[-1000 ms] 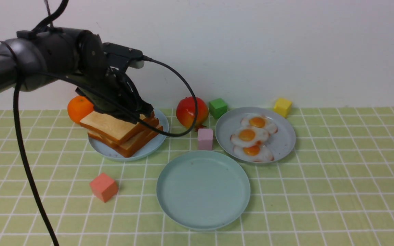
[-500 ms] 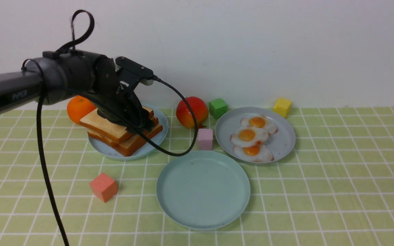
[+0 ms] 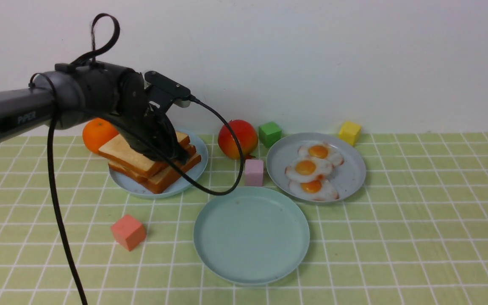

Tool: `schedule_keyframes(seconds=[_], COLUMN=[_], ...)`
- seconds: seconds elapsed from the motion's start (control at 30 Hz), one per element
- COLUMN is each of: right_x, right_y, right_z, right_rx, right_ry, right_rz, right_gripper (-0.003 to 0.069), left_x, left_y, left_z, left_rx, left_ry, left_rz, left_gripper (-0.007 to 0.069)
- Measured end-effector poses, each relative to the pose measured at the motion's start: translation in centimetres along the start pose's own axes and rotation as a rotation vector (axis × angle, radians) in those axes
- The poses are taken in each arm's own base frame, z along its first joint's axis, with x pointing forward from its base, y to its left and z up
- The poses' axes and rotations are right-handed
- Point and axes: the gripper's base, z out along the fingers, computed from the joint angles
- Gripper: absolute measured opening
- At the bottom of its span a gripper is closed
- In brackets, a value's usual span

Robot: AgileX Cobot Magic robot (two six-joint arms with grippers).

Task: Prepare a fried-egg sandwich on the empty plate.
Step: Use the left arm to grab a slice of bread, then use the left arm to put a slice of bread into the empty plate in the middle

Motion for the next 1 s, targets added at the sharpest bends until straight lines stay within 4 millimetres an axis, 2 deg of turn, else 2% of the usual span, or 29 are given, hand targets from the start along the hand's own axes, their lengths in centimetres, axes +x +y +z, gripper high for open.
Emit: schedule_keyframes(seconds=[0.13,0.2,0.23,0.27,0.33,0.43,0.47,0.53,0.57,0.63,0.67,0.7,0.73,0.8,1.0], right_x=[0.0,0.0,0.0,0.0,0.0,0.1,0.1,0.3,0.3,0.4,0.4,0.4,0.5,0.5,0.7], right_y=[0.0,0.0,0.0,0.0,0.0,0.0,0.1,0.1,0.1,0.1,0.0,0.0,0.1,0.0,0.0], right_z=[0.0,0.0,0.0,0.0,0.0,-0.1,-0.2,-0.5,-0.5,-0.6,-0.6,-0.6,-0.6,-0.6,-0.6], right_rx=[-0.001,-0.002,-0.002,-0.002,-0.002,-0.002,-0.003,-0.001,0.000,0.008,0.011,0.011,0.011,0.012,0.011], right_ry=[0.002,0.004,0.004,0.004,0.004,0.000,-0.004,-0.016,-0.017,-0.021,-0.020,-0.020,-0.018,-0.009,0.013], right_rz=[-0.001,-0.004,-0.004,-0.004,-0.004,-0.005,-0.006,-0.011,-0.012,-0.017,-0.018,-0.018,-0.018,-0.019,-0.021], right_gripper=[0.0076,0.0078,0.0078,0.0079,0.0080,0.0083,0.0083,0.0083,0.0083,0.0083,0.0083,0.0083,0.0083,0.0083,0.0084], left_x=[-0.1,-0.6,-0.6,-0.9,-1.3,-1.0,-0.8,-0.1,0.0,1.0,1.2,1.3,1.4,1.7,2.2], left_y=[0.1,0.1,0.1,-0.2,-1.8,-6.4,-7.9,-12.4,-12.5,-16.8,-17.9,-18.1,-19.4,-20.4,-21.1], left_z=[-1.9,-4.7,-5.0,-6.3,-9.4,-11.8,-12.0,-12.2,-12.1,-11.6,-11.3,-11.3,-10.7,-9.8,-7.6], left_rx=[0.005,0.027,0.030,0.044,0.080,0.140,0.159,0.214,0.212,0.251,0.255,0.255,0.251,0.238,0.221], left_ry=[0.011,0.002,0.001,-0.010,-0.055,-0.103,-0.112,-0.132,-0.131,-0.123,-0.120,-0.122,-0.120,-0.117,-0.087], left_rz=[-0.010,-0.070,-0.074,-0.095,-0.097,-0.005,0.029,0.135,0.138,0.267,0.309,0.317,0.376,0.438,0.494], left_gripper=[0.0021,0.0021,0.0021,0.0021,0.0021,0.0021,0.0021,0.0021,0.0021,0.0021,0.0021,0.0021,0.0021,0.0021,0.0021])
